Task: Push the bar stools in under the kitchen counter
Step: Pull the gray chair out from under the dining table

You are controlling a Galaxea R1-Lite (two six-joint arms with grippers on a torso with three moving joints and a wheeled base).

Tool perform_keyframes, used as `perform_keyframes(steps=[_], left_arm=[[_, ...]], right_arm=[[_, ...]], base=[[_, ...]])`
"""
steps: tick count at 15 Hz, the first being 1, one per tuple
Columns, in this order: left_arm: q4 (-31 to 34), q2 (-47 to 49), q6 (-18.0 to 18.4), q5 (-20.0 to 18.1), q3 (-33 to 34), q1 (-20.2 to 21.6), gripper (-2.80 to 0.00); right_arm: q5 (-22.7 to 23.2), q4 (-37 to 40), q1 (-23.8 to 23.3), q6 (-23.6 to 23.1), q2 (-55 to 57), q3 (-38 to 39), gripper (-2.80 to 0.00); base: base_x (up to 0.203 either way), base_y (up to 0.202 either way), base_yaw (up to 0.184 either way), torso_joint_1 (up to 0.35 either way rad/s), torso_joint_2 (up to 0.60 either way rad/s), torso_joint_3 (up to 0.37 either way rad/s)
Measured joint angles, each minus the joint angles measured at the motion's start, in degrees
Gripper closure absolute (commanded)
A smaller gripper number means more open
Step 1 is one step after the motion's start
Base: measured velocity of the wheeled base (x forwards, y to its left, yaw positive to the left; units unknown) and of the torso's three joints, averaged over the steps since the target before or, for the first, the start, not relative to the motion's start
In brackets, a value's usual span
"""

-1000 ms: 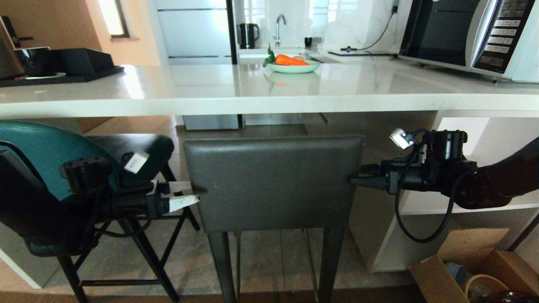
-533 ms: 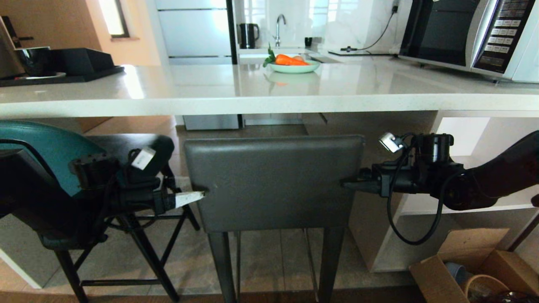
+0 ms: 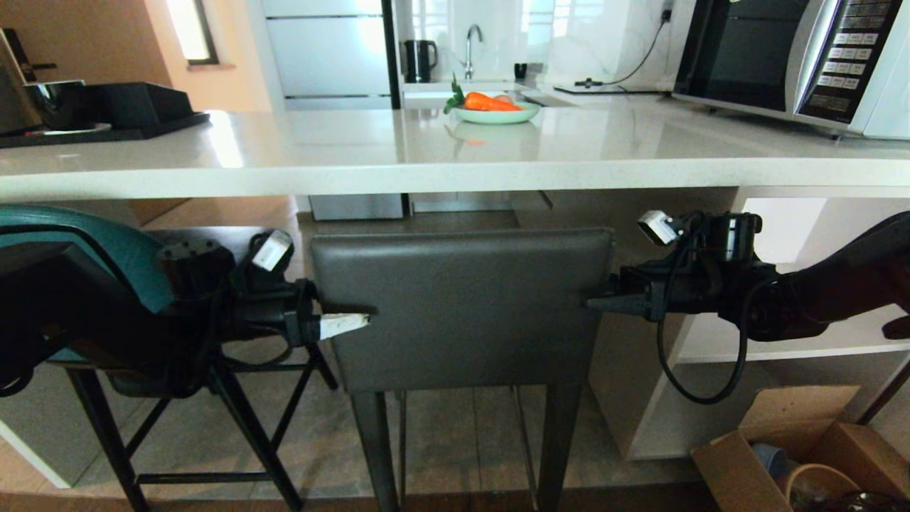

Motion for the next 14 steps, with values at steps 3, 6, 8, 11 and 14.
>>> perform_keyframes(steps=[3,6,8,11,14], left_arm=[[0.04,1.40,-0.20,-0.09,-1.52,-0.27,-2.80],[0.04,2.29,-0.41,-0.05,-2.10,-0.68,-2.80],[-0.07,2.43,-0.53,-0.07,-1.93,-1.29,-2.80],[-0.10,2.54,-0.62,-0.01,-1.98,-1.84,-2.80],[-0.13,2.55,-0.64,0.00,-2.37,-1.96,-2.80]], right_arm=[[2.14,0.00,1.36,0.37,1.94,-2.91,-2.80],[2.85,-0.15,3.39,0.32,2.72,-2.63,-2.80],[2.80,-0.32,4.33,0.26,2.90,-2.28,-2.80],[2.82,-0.39,4.75,0.04,2.96,-2.09,-2.80],[2.87,-0.43,4.85,-0.09,2.98,-1.83,-2.80]], base=[[0.000,0.000,0.000,0.000,0.00,0.000],[0.000,0.000,0.000,0.000,0.00,0.000],[0.000,0.000,0.000,0.000,0.00,0.000],[0.000,0.000,0.000,0.000,0.00,0.000],[0.000,0.000,0.000,0.000,0.00,0.000]])
